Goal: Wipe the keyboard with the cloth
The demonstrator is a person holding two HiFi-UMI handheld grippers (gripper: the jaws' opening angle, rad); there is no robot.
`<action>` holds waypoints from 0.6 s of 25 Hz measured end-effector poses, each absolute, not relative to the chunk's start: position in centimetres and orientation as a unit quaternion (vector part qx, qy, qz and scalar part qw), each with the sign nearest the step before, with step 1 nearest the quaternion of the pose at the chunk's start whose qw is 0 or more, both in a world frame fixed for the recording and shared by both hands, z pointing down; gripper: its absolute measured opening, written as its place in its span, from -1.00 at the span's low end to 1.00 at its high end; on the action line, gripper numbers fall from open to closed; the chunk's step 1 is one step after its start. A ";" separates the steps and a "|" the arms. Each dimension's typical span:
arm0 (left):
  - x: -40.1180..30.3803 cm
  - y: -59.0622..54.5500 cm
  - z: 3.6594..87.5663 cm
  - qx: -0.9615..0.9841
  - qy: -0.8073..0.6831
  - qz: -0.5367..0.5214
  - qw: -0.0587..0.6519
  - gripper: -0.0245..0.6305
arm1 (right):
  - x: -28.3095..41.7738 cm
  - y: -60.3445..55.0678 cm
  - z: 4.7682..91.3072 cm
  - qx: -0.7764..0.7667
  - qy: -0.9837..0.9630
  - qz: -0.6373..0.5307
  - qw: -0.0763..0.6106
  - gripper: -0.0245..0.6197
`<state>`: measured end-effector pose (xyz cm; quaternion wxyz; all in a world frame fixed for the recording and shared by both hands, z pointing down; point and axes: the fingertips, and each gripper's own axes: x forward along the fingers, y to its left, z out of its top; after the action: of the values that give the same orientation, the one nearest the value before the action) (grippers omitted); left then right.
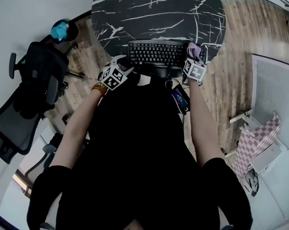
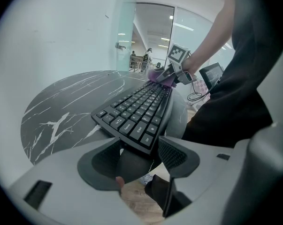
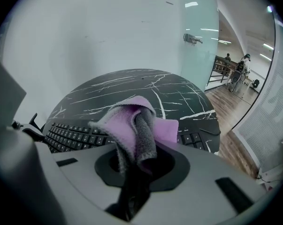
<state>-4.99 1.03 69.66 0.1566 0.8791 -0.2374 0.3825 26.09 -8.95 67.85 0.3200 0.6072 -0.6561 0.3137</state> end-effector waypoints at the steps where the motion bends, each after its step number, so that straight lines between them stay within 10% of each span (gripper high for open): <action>1: -5.0 1.0 69.7 0.879 -0.237 0.382 0.159 -0.18 | 26.0 -9.0 67.8 0.608 -0.656 0.314 0.319 -0.71; 15: -4.9 0.9 69.9 0.878 -0.230 0.378 0.184 -0.17 | 22.3 -8.3 69.5 0.551 -0.695 0.301 0.352 -0.71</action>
<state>-4.91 0.94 69.94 0.1838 0.8777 -0.2299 0.3781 22.26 -8.27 69.48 0.3519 0.5508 -0.6945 0.3006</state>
